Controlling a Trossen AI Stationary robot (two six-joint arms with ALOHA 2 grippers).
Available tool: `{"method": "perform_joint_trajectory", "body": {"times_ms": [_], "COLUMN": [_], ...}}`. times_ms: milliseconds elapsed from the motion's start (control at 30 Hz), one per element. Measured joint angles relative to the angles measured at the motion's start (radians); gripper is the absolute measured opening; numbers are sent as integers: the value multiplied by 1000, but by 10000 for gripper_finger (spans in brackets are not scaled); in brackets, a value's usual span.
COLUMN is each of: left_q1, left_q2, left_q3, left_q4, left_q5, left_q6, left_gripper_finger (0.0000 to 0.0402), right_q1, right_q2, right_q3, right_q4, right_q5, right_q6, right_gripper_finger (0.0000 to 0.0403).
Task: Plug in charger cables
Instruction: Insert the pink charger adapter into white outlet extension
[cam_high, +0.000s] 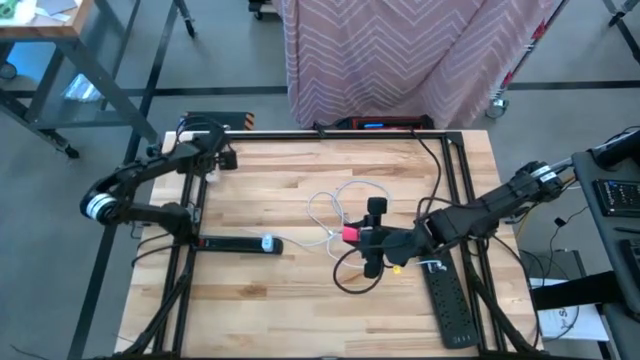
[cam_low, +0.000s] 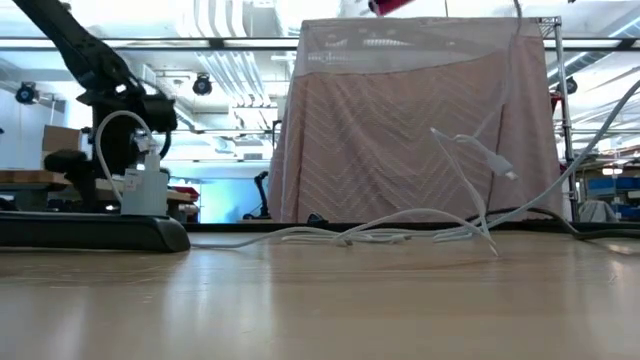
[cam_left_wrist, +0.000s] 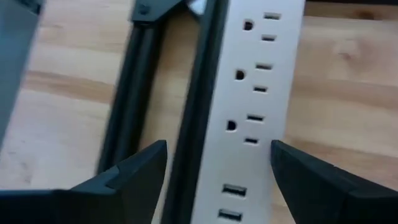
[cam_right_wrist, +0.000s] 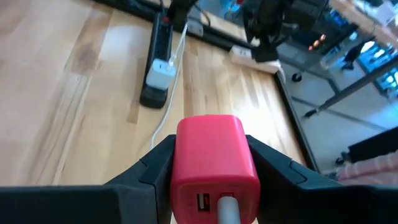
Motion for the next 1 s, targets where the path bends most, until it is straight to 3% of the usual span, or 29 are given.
{"method": "perform_joint_trajectory", "body": {"times_ms": [200,500,833,1000], "left_q1": [52,52,7,-56], "left_q2": [92,102,98,103], "left_q3": [0,-6,-42,-71], "left_q4": [30,48,89,125], "left_q5": [52,83,87,39], "left_q6": [-12,20,35,58], "left_gripper_finger": [258,263,289,269], "right_q1": [23,32,32,32], "right_q2": [1,1,-1,-1], "right_q3": [-17,-19,-19,-19], "right_q4": [-27,-41,-38,-38], "right_q5": [-2,-1,1,0], "right_q6": [29,31,33,39], "right_gripper_finger": [140,140,140,140]}}
